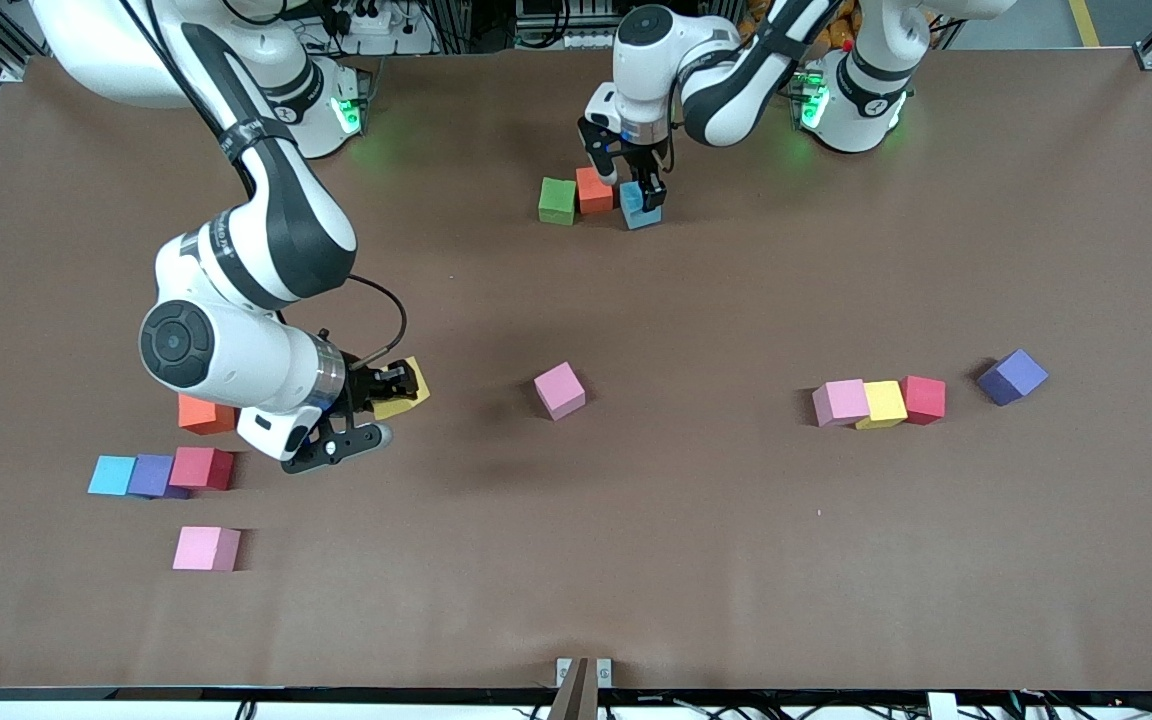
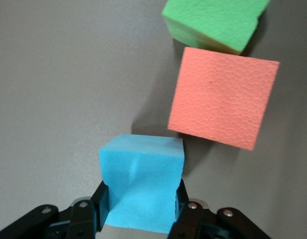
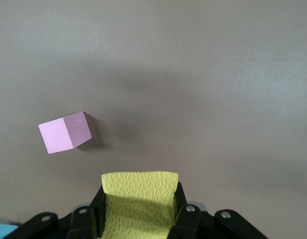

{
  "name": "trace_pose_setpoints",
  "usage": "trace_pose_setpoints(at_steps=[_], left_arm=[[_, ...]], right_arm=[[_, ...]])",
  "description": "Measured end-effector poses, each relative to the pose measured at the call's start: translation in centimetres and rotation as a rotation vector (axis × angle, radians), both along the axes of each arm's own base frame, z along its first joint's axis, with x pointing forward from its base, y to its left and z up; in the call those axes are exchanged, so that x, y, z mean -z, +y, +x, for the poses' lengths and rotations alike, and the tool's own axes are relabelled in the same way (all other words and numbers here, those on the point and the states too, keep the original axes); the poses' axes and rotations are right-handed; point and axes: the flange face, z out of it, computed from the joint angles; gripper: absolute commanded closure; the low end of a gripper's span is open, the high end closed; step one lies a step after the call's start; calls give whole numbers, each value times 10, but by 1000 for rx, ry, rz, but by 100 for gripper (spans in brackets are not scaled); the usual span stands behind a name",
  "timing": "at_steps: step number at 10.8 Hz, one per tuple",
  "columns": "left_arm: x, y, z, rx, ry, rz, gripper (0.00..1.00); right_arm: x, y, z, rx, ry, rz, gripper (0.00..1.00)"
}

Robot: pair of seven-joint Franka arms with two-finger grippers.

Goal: Form number 2 with 11 blocks

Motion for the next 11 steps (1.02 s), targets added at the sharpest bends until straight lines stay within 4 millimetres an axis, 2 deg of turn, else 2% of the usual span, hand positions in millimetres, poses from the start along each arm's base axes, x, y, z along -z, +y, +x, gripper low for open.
trace_pose_setpoints(at_steps=[2, 5, 11], left_arm=[[0, -1, -2, 45, -24, 1, 96], [1, 0, -4, 55, -26, 1, 96], [3, -4, -20, 89, -19, -2, 96]], right_arm=[[2, 1, -1, 28, 11, -4, 80], [3, 15, -7, 55, 24, -11, 80], [3, 31, -14, 85, 37, -19, 80]])
